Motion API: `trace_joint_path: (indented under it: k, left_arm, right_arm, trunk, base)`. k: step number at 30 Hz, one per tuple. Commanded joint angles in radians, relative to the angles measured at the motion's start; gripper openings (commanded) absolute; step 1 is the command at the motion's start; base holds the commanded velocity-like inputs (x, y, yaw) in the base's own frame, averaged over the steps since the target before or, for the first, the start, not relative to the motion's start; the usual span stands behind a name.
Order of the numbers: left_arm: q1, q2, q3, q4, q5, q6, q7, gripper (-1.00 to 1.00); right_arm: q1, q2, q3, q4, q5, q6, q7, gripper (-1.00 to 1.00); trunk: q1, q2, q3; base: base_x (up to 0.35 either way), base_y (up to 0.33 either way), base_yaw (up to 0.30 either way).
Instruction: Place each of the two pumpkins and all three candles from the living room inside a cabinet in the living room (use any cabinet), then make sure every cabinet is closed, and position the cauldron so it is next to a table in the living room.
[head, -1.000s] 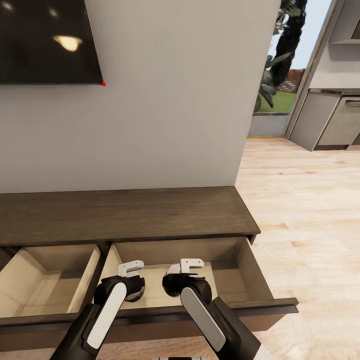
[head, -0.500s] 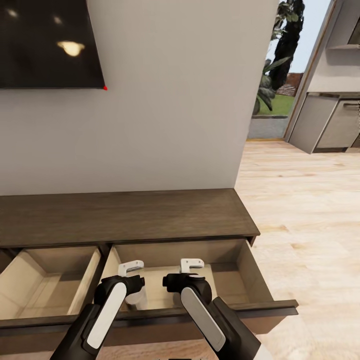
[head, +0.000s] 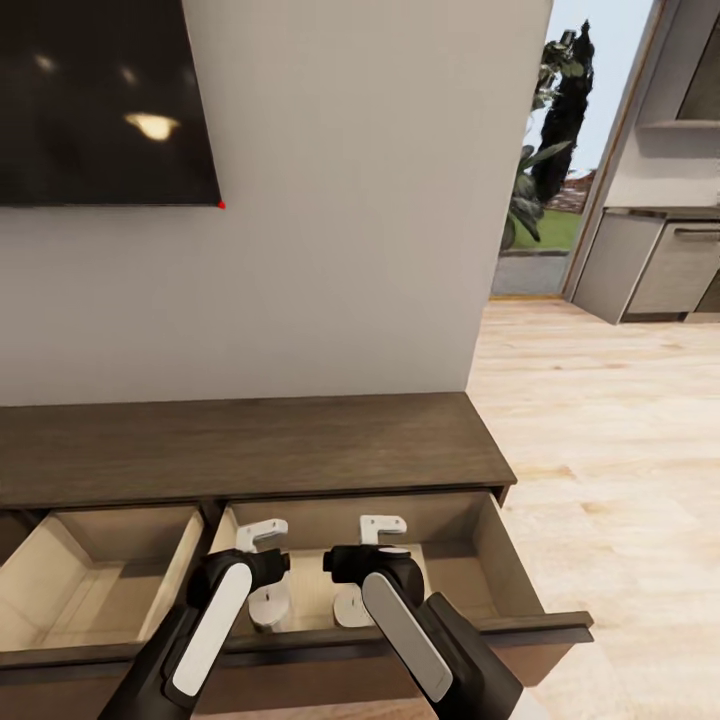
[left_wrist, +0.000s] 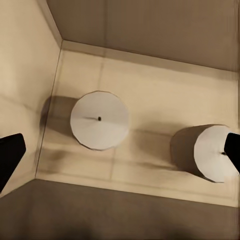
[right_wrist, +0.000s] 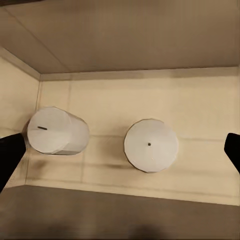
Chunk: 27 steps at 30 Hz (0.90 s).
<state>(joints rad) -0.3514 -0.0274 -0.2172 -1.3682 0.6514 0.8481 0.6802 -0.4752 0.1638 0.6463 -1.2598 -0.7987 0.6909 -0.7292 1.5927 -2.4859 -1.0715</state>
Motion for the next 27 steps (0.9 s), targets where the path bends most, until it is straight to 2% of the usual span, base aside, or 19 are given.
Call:
trace_joint_path:
  k: [1,15,27]
  left_arm:
    - [-0.001,0.000,-0.001,-0.002,0.011,0.003,0.011,1.00]
    - [-0.003,0.001,0.004,-0.018,0.011,0.005,0.015,1.00]
    - [-0.003,0.001,0.004,-0.019,0.012,0.005,0.015,1.00]
  right_arm:
    - [-0.001,0.000,0.001,-0.003,-0.011,0.001,-0.010,1.00]
    - [0.000,0.000,-0.002,-0.004,-0.013,0.001,-0.009,1.00]
    - [0.000,0.002,-0.003,-0.005,-0.014,0.002,-0.009,1.00]
  trunk:
    - [-0.004,0.007,0.002]
    - [-0.058,0.105,0.046]
    - [-0.104,0.189,0.084]
  base:
    - [0.000,0.000,0.000]
    - [-0.058,0.000,0.000]
    - [-0.142,0.000,0.000]
